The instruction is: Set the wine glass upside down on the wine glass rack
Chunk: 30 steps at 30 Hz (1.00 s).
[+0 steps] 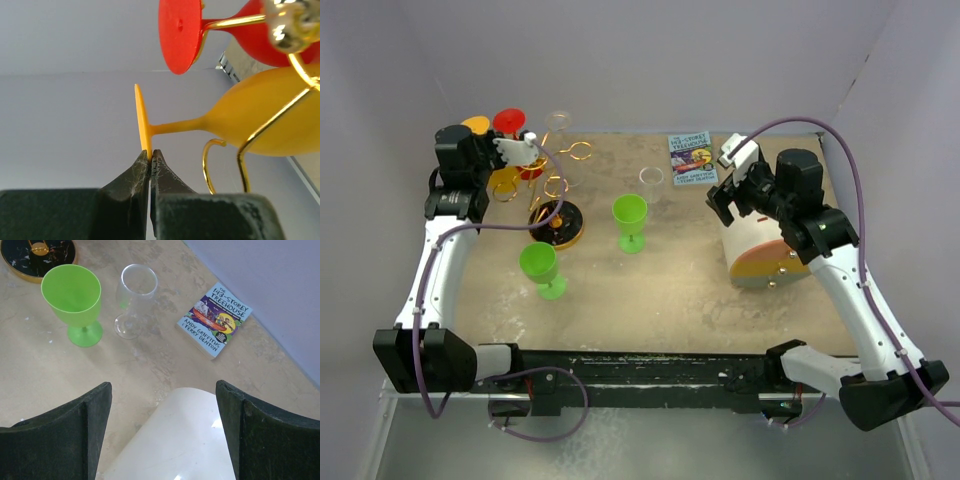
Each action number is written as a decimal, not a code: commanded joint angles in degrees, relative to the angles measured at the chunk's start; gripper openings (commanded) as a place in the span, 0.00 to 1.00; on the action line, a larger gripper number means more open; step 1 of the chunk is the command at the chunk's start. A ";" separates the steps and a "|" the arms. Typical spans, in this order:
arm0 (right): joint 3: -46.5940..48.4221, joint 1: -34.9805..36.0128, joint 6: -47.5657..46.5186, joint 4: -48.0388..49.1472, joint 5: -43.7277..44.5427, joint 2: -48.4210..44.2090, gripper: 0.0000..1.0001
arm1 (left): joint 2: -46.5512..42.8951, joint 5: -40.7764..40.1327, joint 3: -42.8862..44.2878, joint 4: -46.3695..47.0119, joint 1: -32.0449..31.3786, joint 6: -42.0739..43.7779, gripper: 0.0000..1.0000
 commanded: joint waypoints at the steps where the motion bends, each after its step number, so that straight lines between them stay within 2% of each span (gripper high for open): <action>1: 0.02 -0.37 -0.29 2.64 -1.86 -0.66 0.86 | -2.19 4.72 -0.66 3.34 -0.29 2.52 0.05; 8: -0.24 -0.72 -0.13 2.71 -2.10 -0.75 0.86 | -1.85 6.91 0.38 0.33 -0.29 6.00 0.04; 19: -0.33 -1.08 -0.09 2.69 -2.60 -0.48 0.87 | -2.07 12.02 4.58 -8.10 -0.28 5.22 0.05; 30: -0.46 -1.34 -0.14 2.65 -2.74 -0.05 0.87 | -3.10 12.36 5.42 -12.15 -0.29 6.75 0.05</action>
